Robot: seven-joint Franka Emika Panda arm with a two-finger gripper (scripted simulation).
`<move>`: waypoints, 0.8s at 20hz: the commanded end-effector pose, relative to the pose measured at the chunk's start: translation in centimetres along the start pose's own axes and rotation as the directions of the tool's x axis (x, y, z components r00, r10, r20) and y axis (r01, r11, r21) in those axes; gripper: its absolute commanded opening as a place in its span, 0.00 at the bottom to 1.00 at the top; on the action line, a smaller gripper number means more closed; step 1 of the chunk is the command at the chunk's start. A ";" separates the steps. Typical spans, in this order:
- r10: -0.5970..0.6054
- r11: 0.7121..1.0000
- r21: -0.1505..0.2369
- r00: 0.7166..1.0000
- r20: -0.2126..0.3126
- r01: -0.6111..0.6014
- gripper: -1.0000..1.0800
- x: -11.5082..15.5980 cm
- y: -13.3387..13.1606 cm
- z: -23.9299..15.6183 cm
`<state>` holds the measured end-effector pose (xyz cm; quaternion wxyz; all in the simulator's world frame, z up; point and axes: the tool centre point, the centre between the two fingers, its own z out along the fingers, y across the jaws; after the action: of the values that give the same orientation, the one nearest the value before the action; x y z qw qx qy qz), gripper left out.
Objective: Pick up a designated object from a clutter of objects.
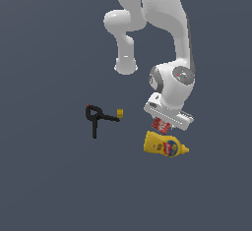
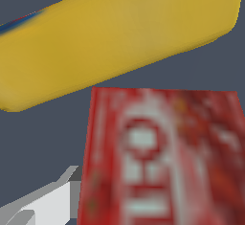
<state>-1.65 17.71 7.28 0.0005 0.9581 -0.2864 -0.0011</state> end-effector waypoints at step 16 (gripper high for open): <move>0.002 1.000 0.004 1.000 0.000 -0.002 0.00 6.2 11.0 -16.5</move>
<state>-2.27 6.29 22.26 -0.0013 0.9578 -0.2875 -0.0003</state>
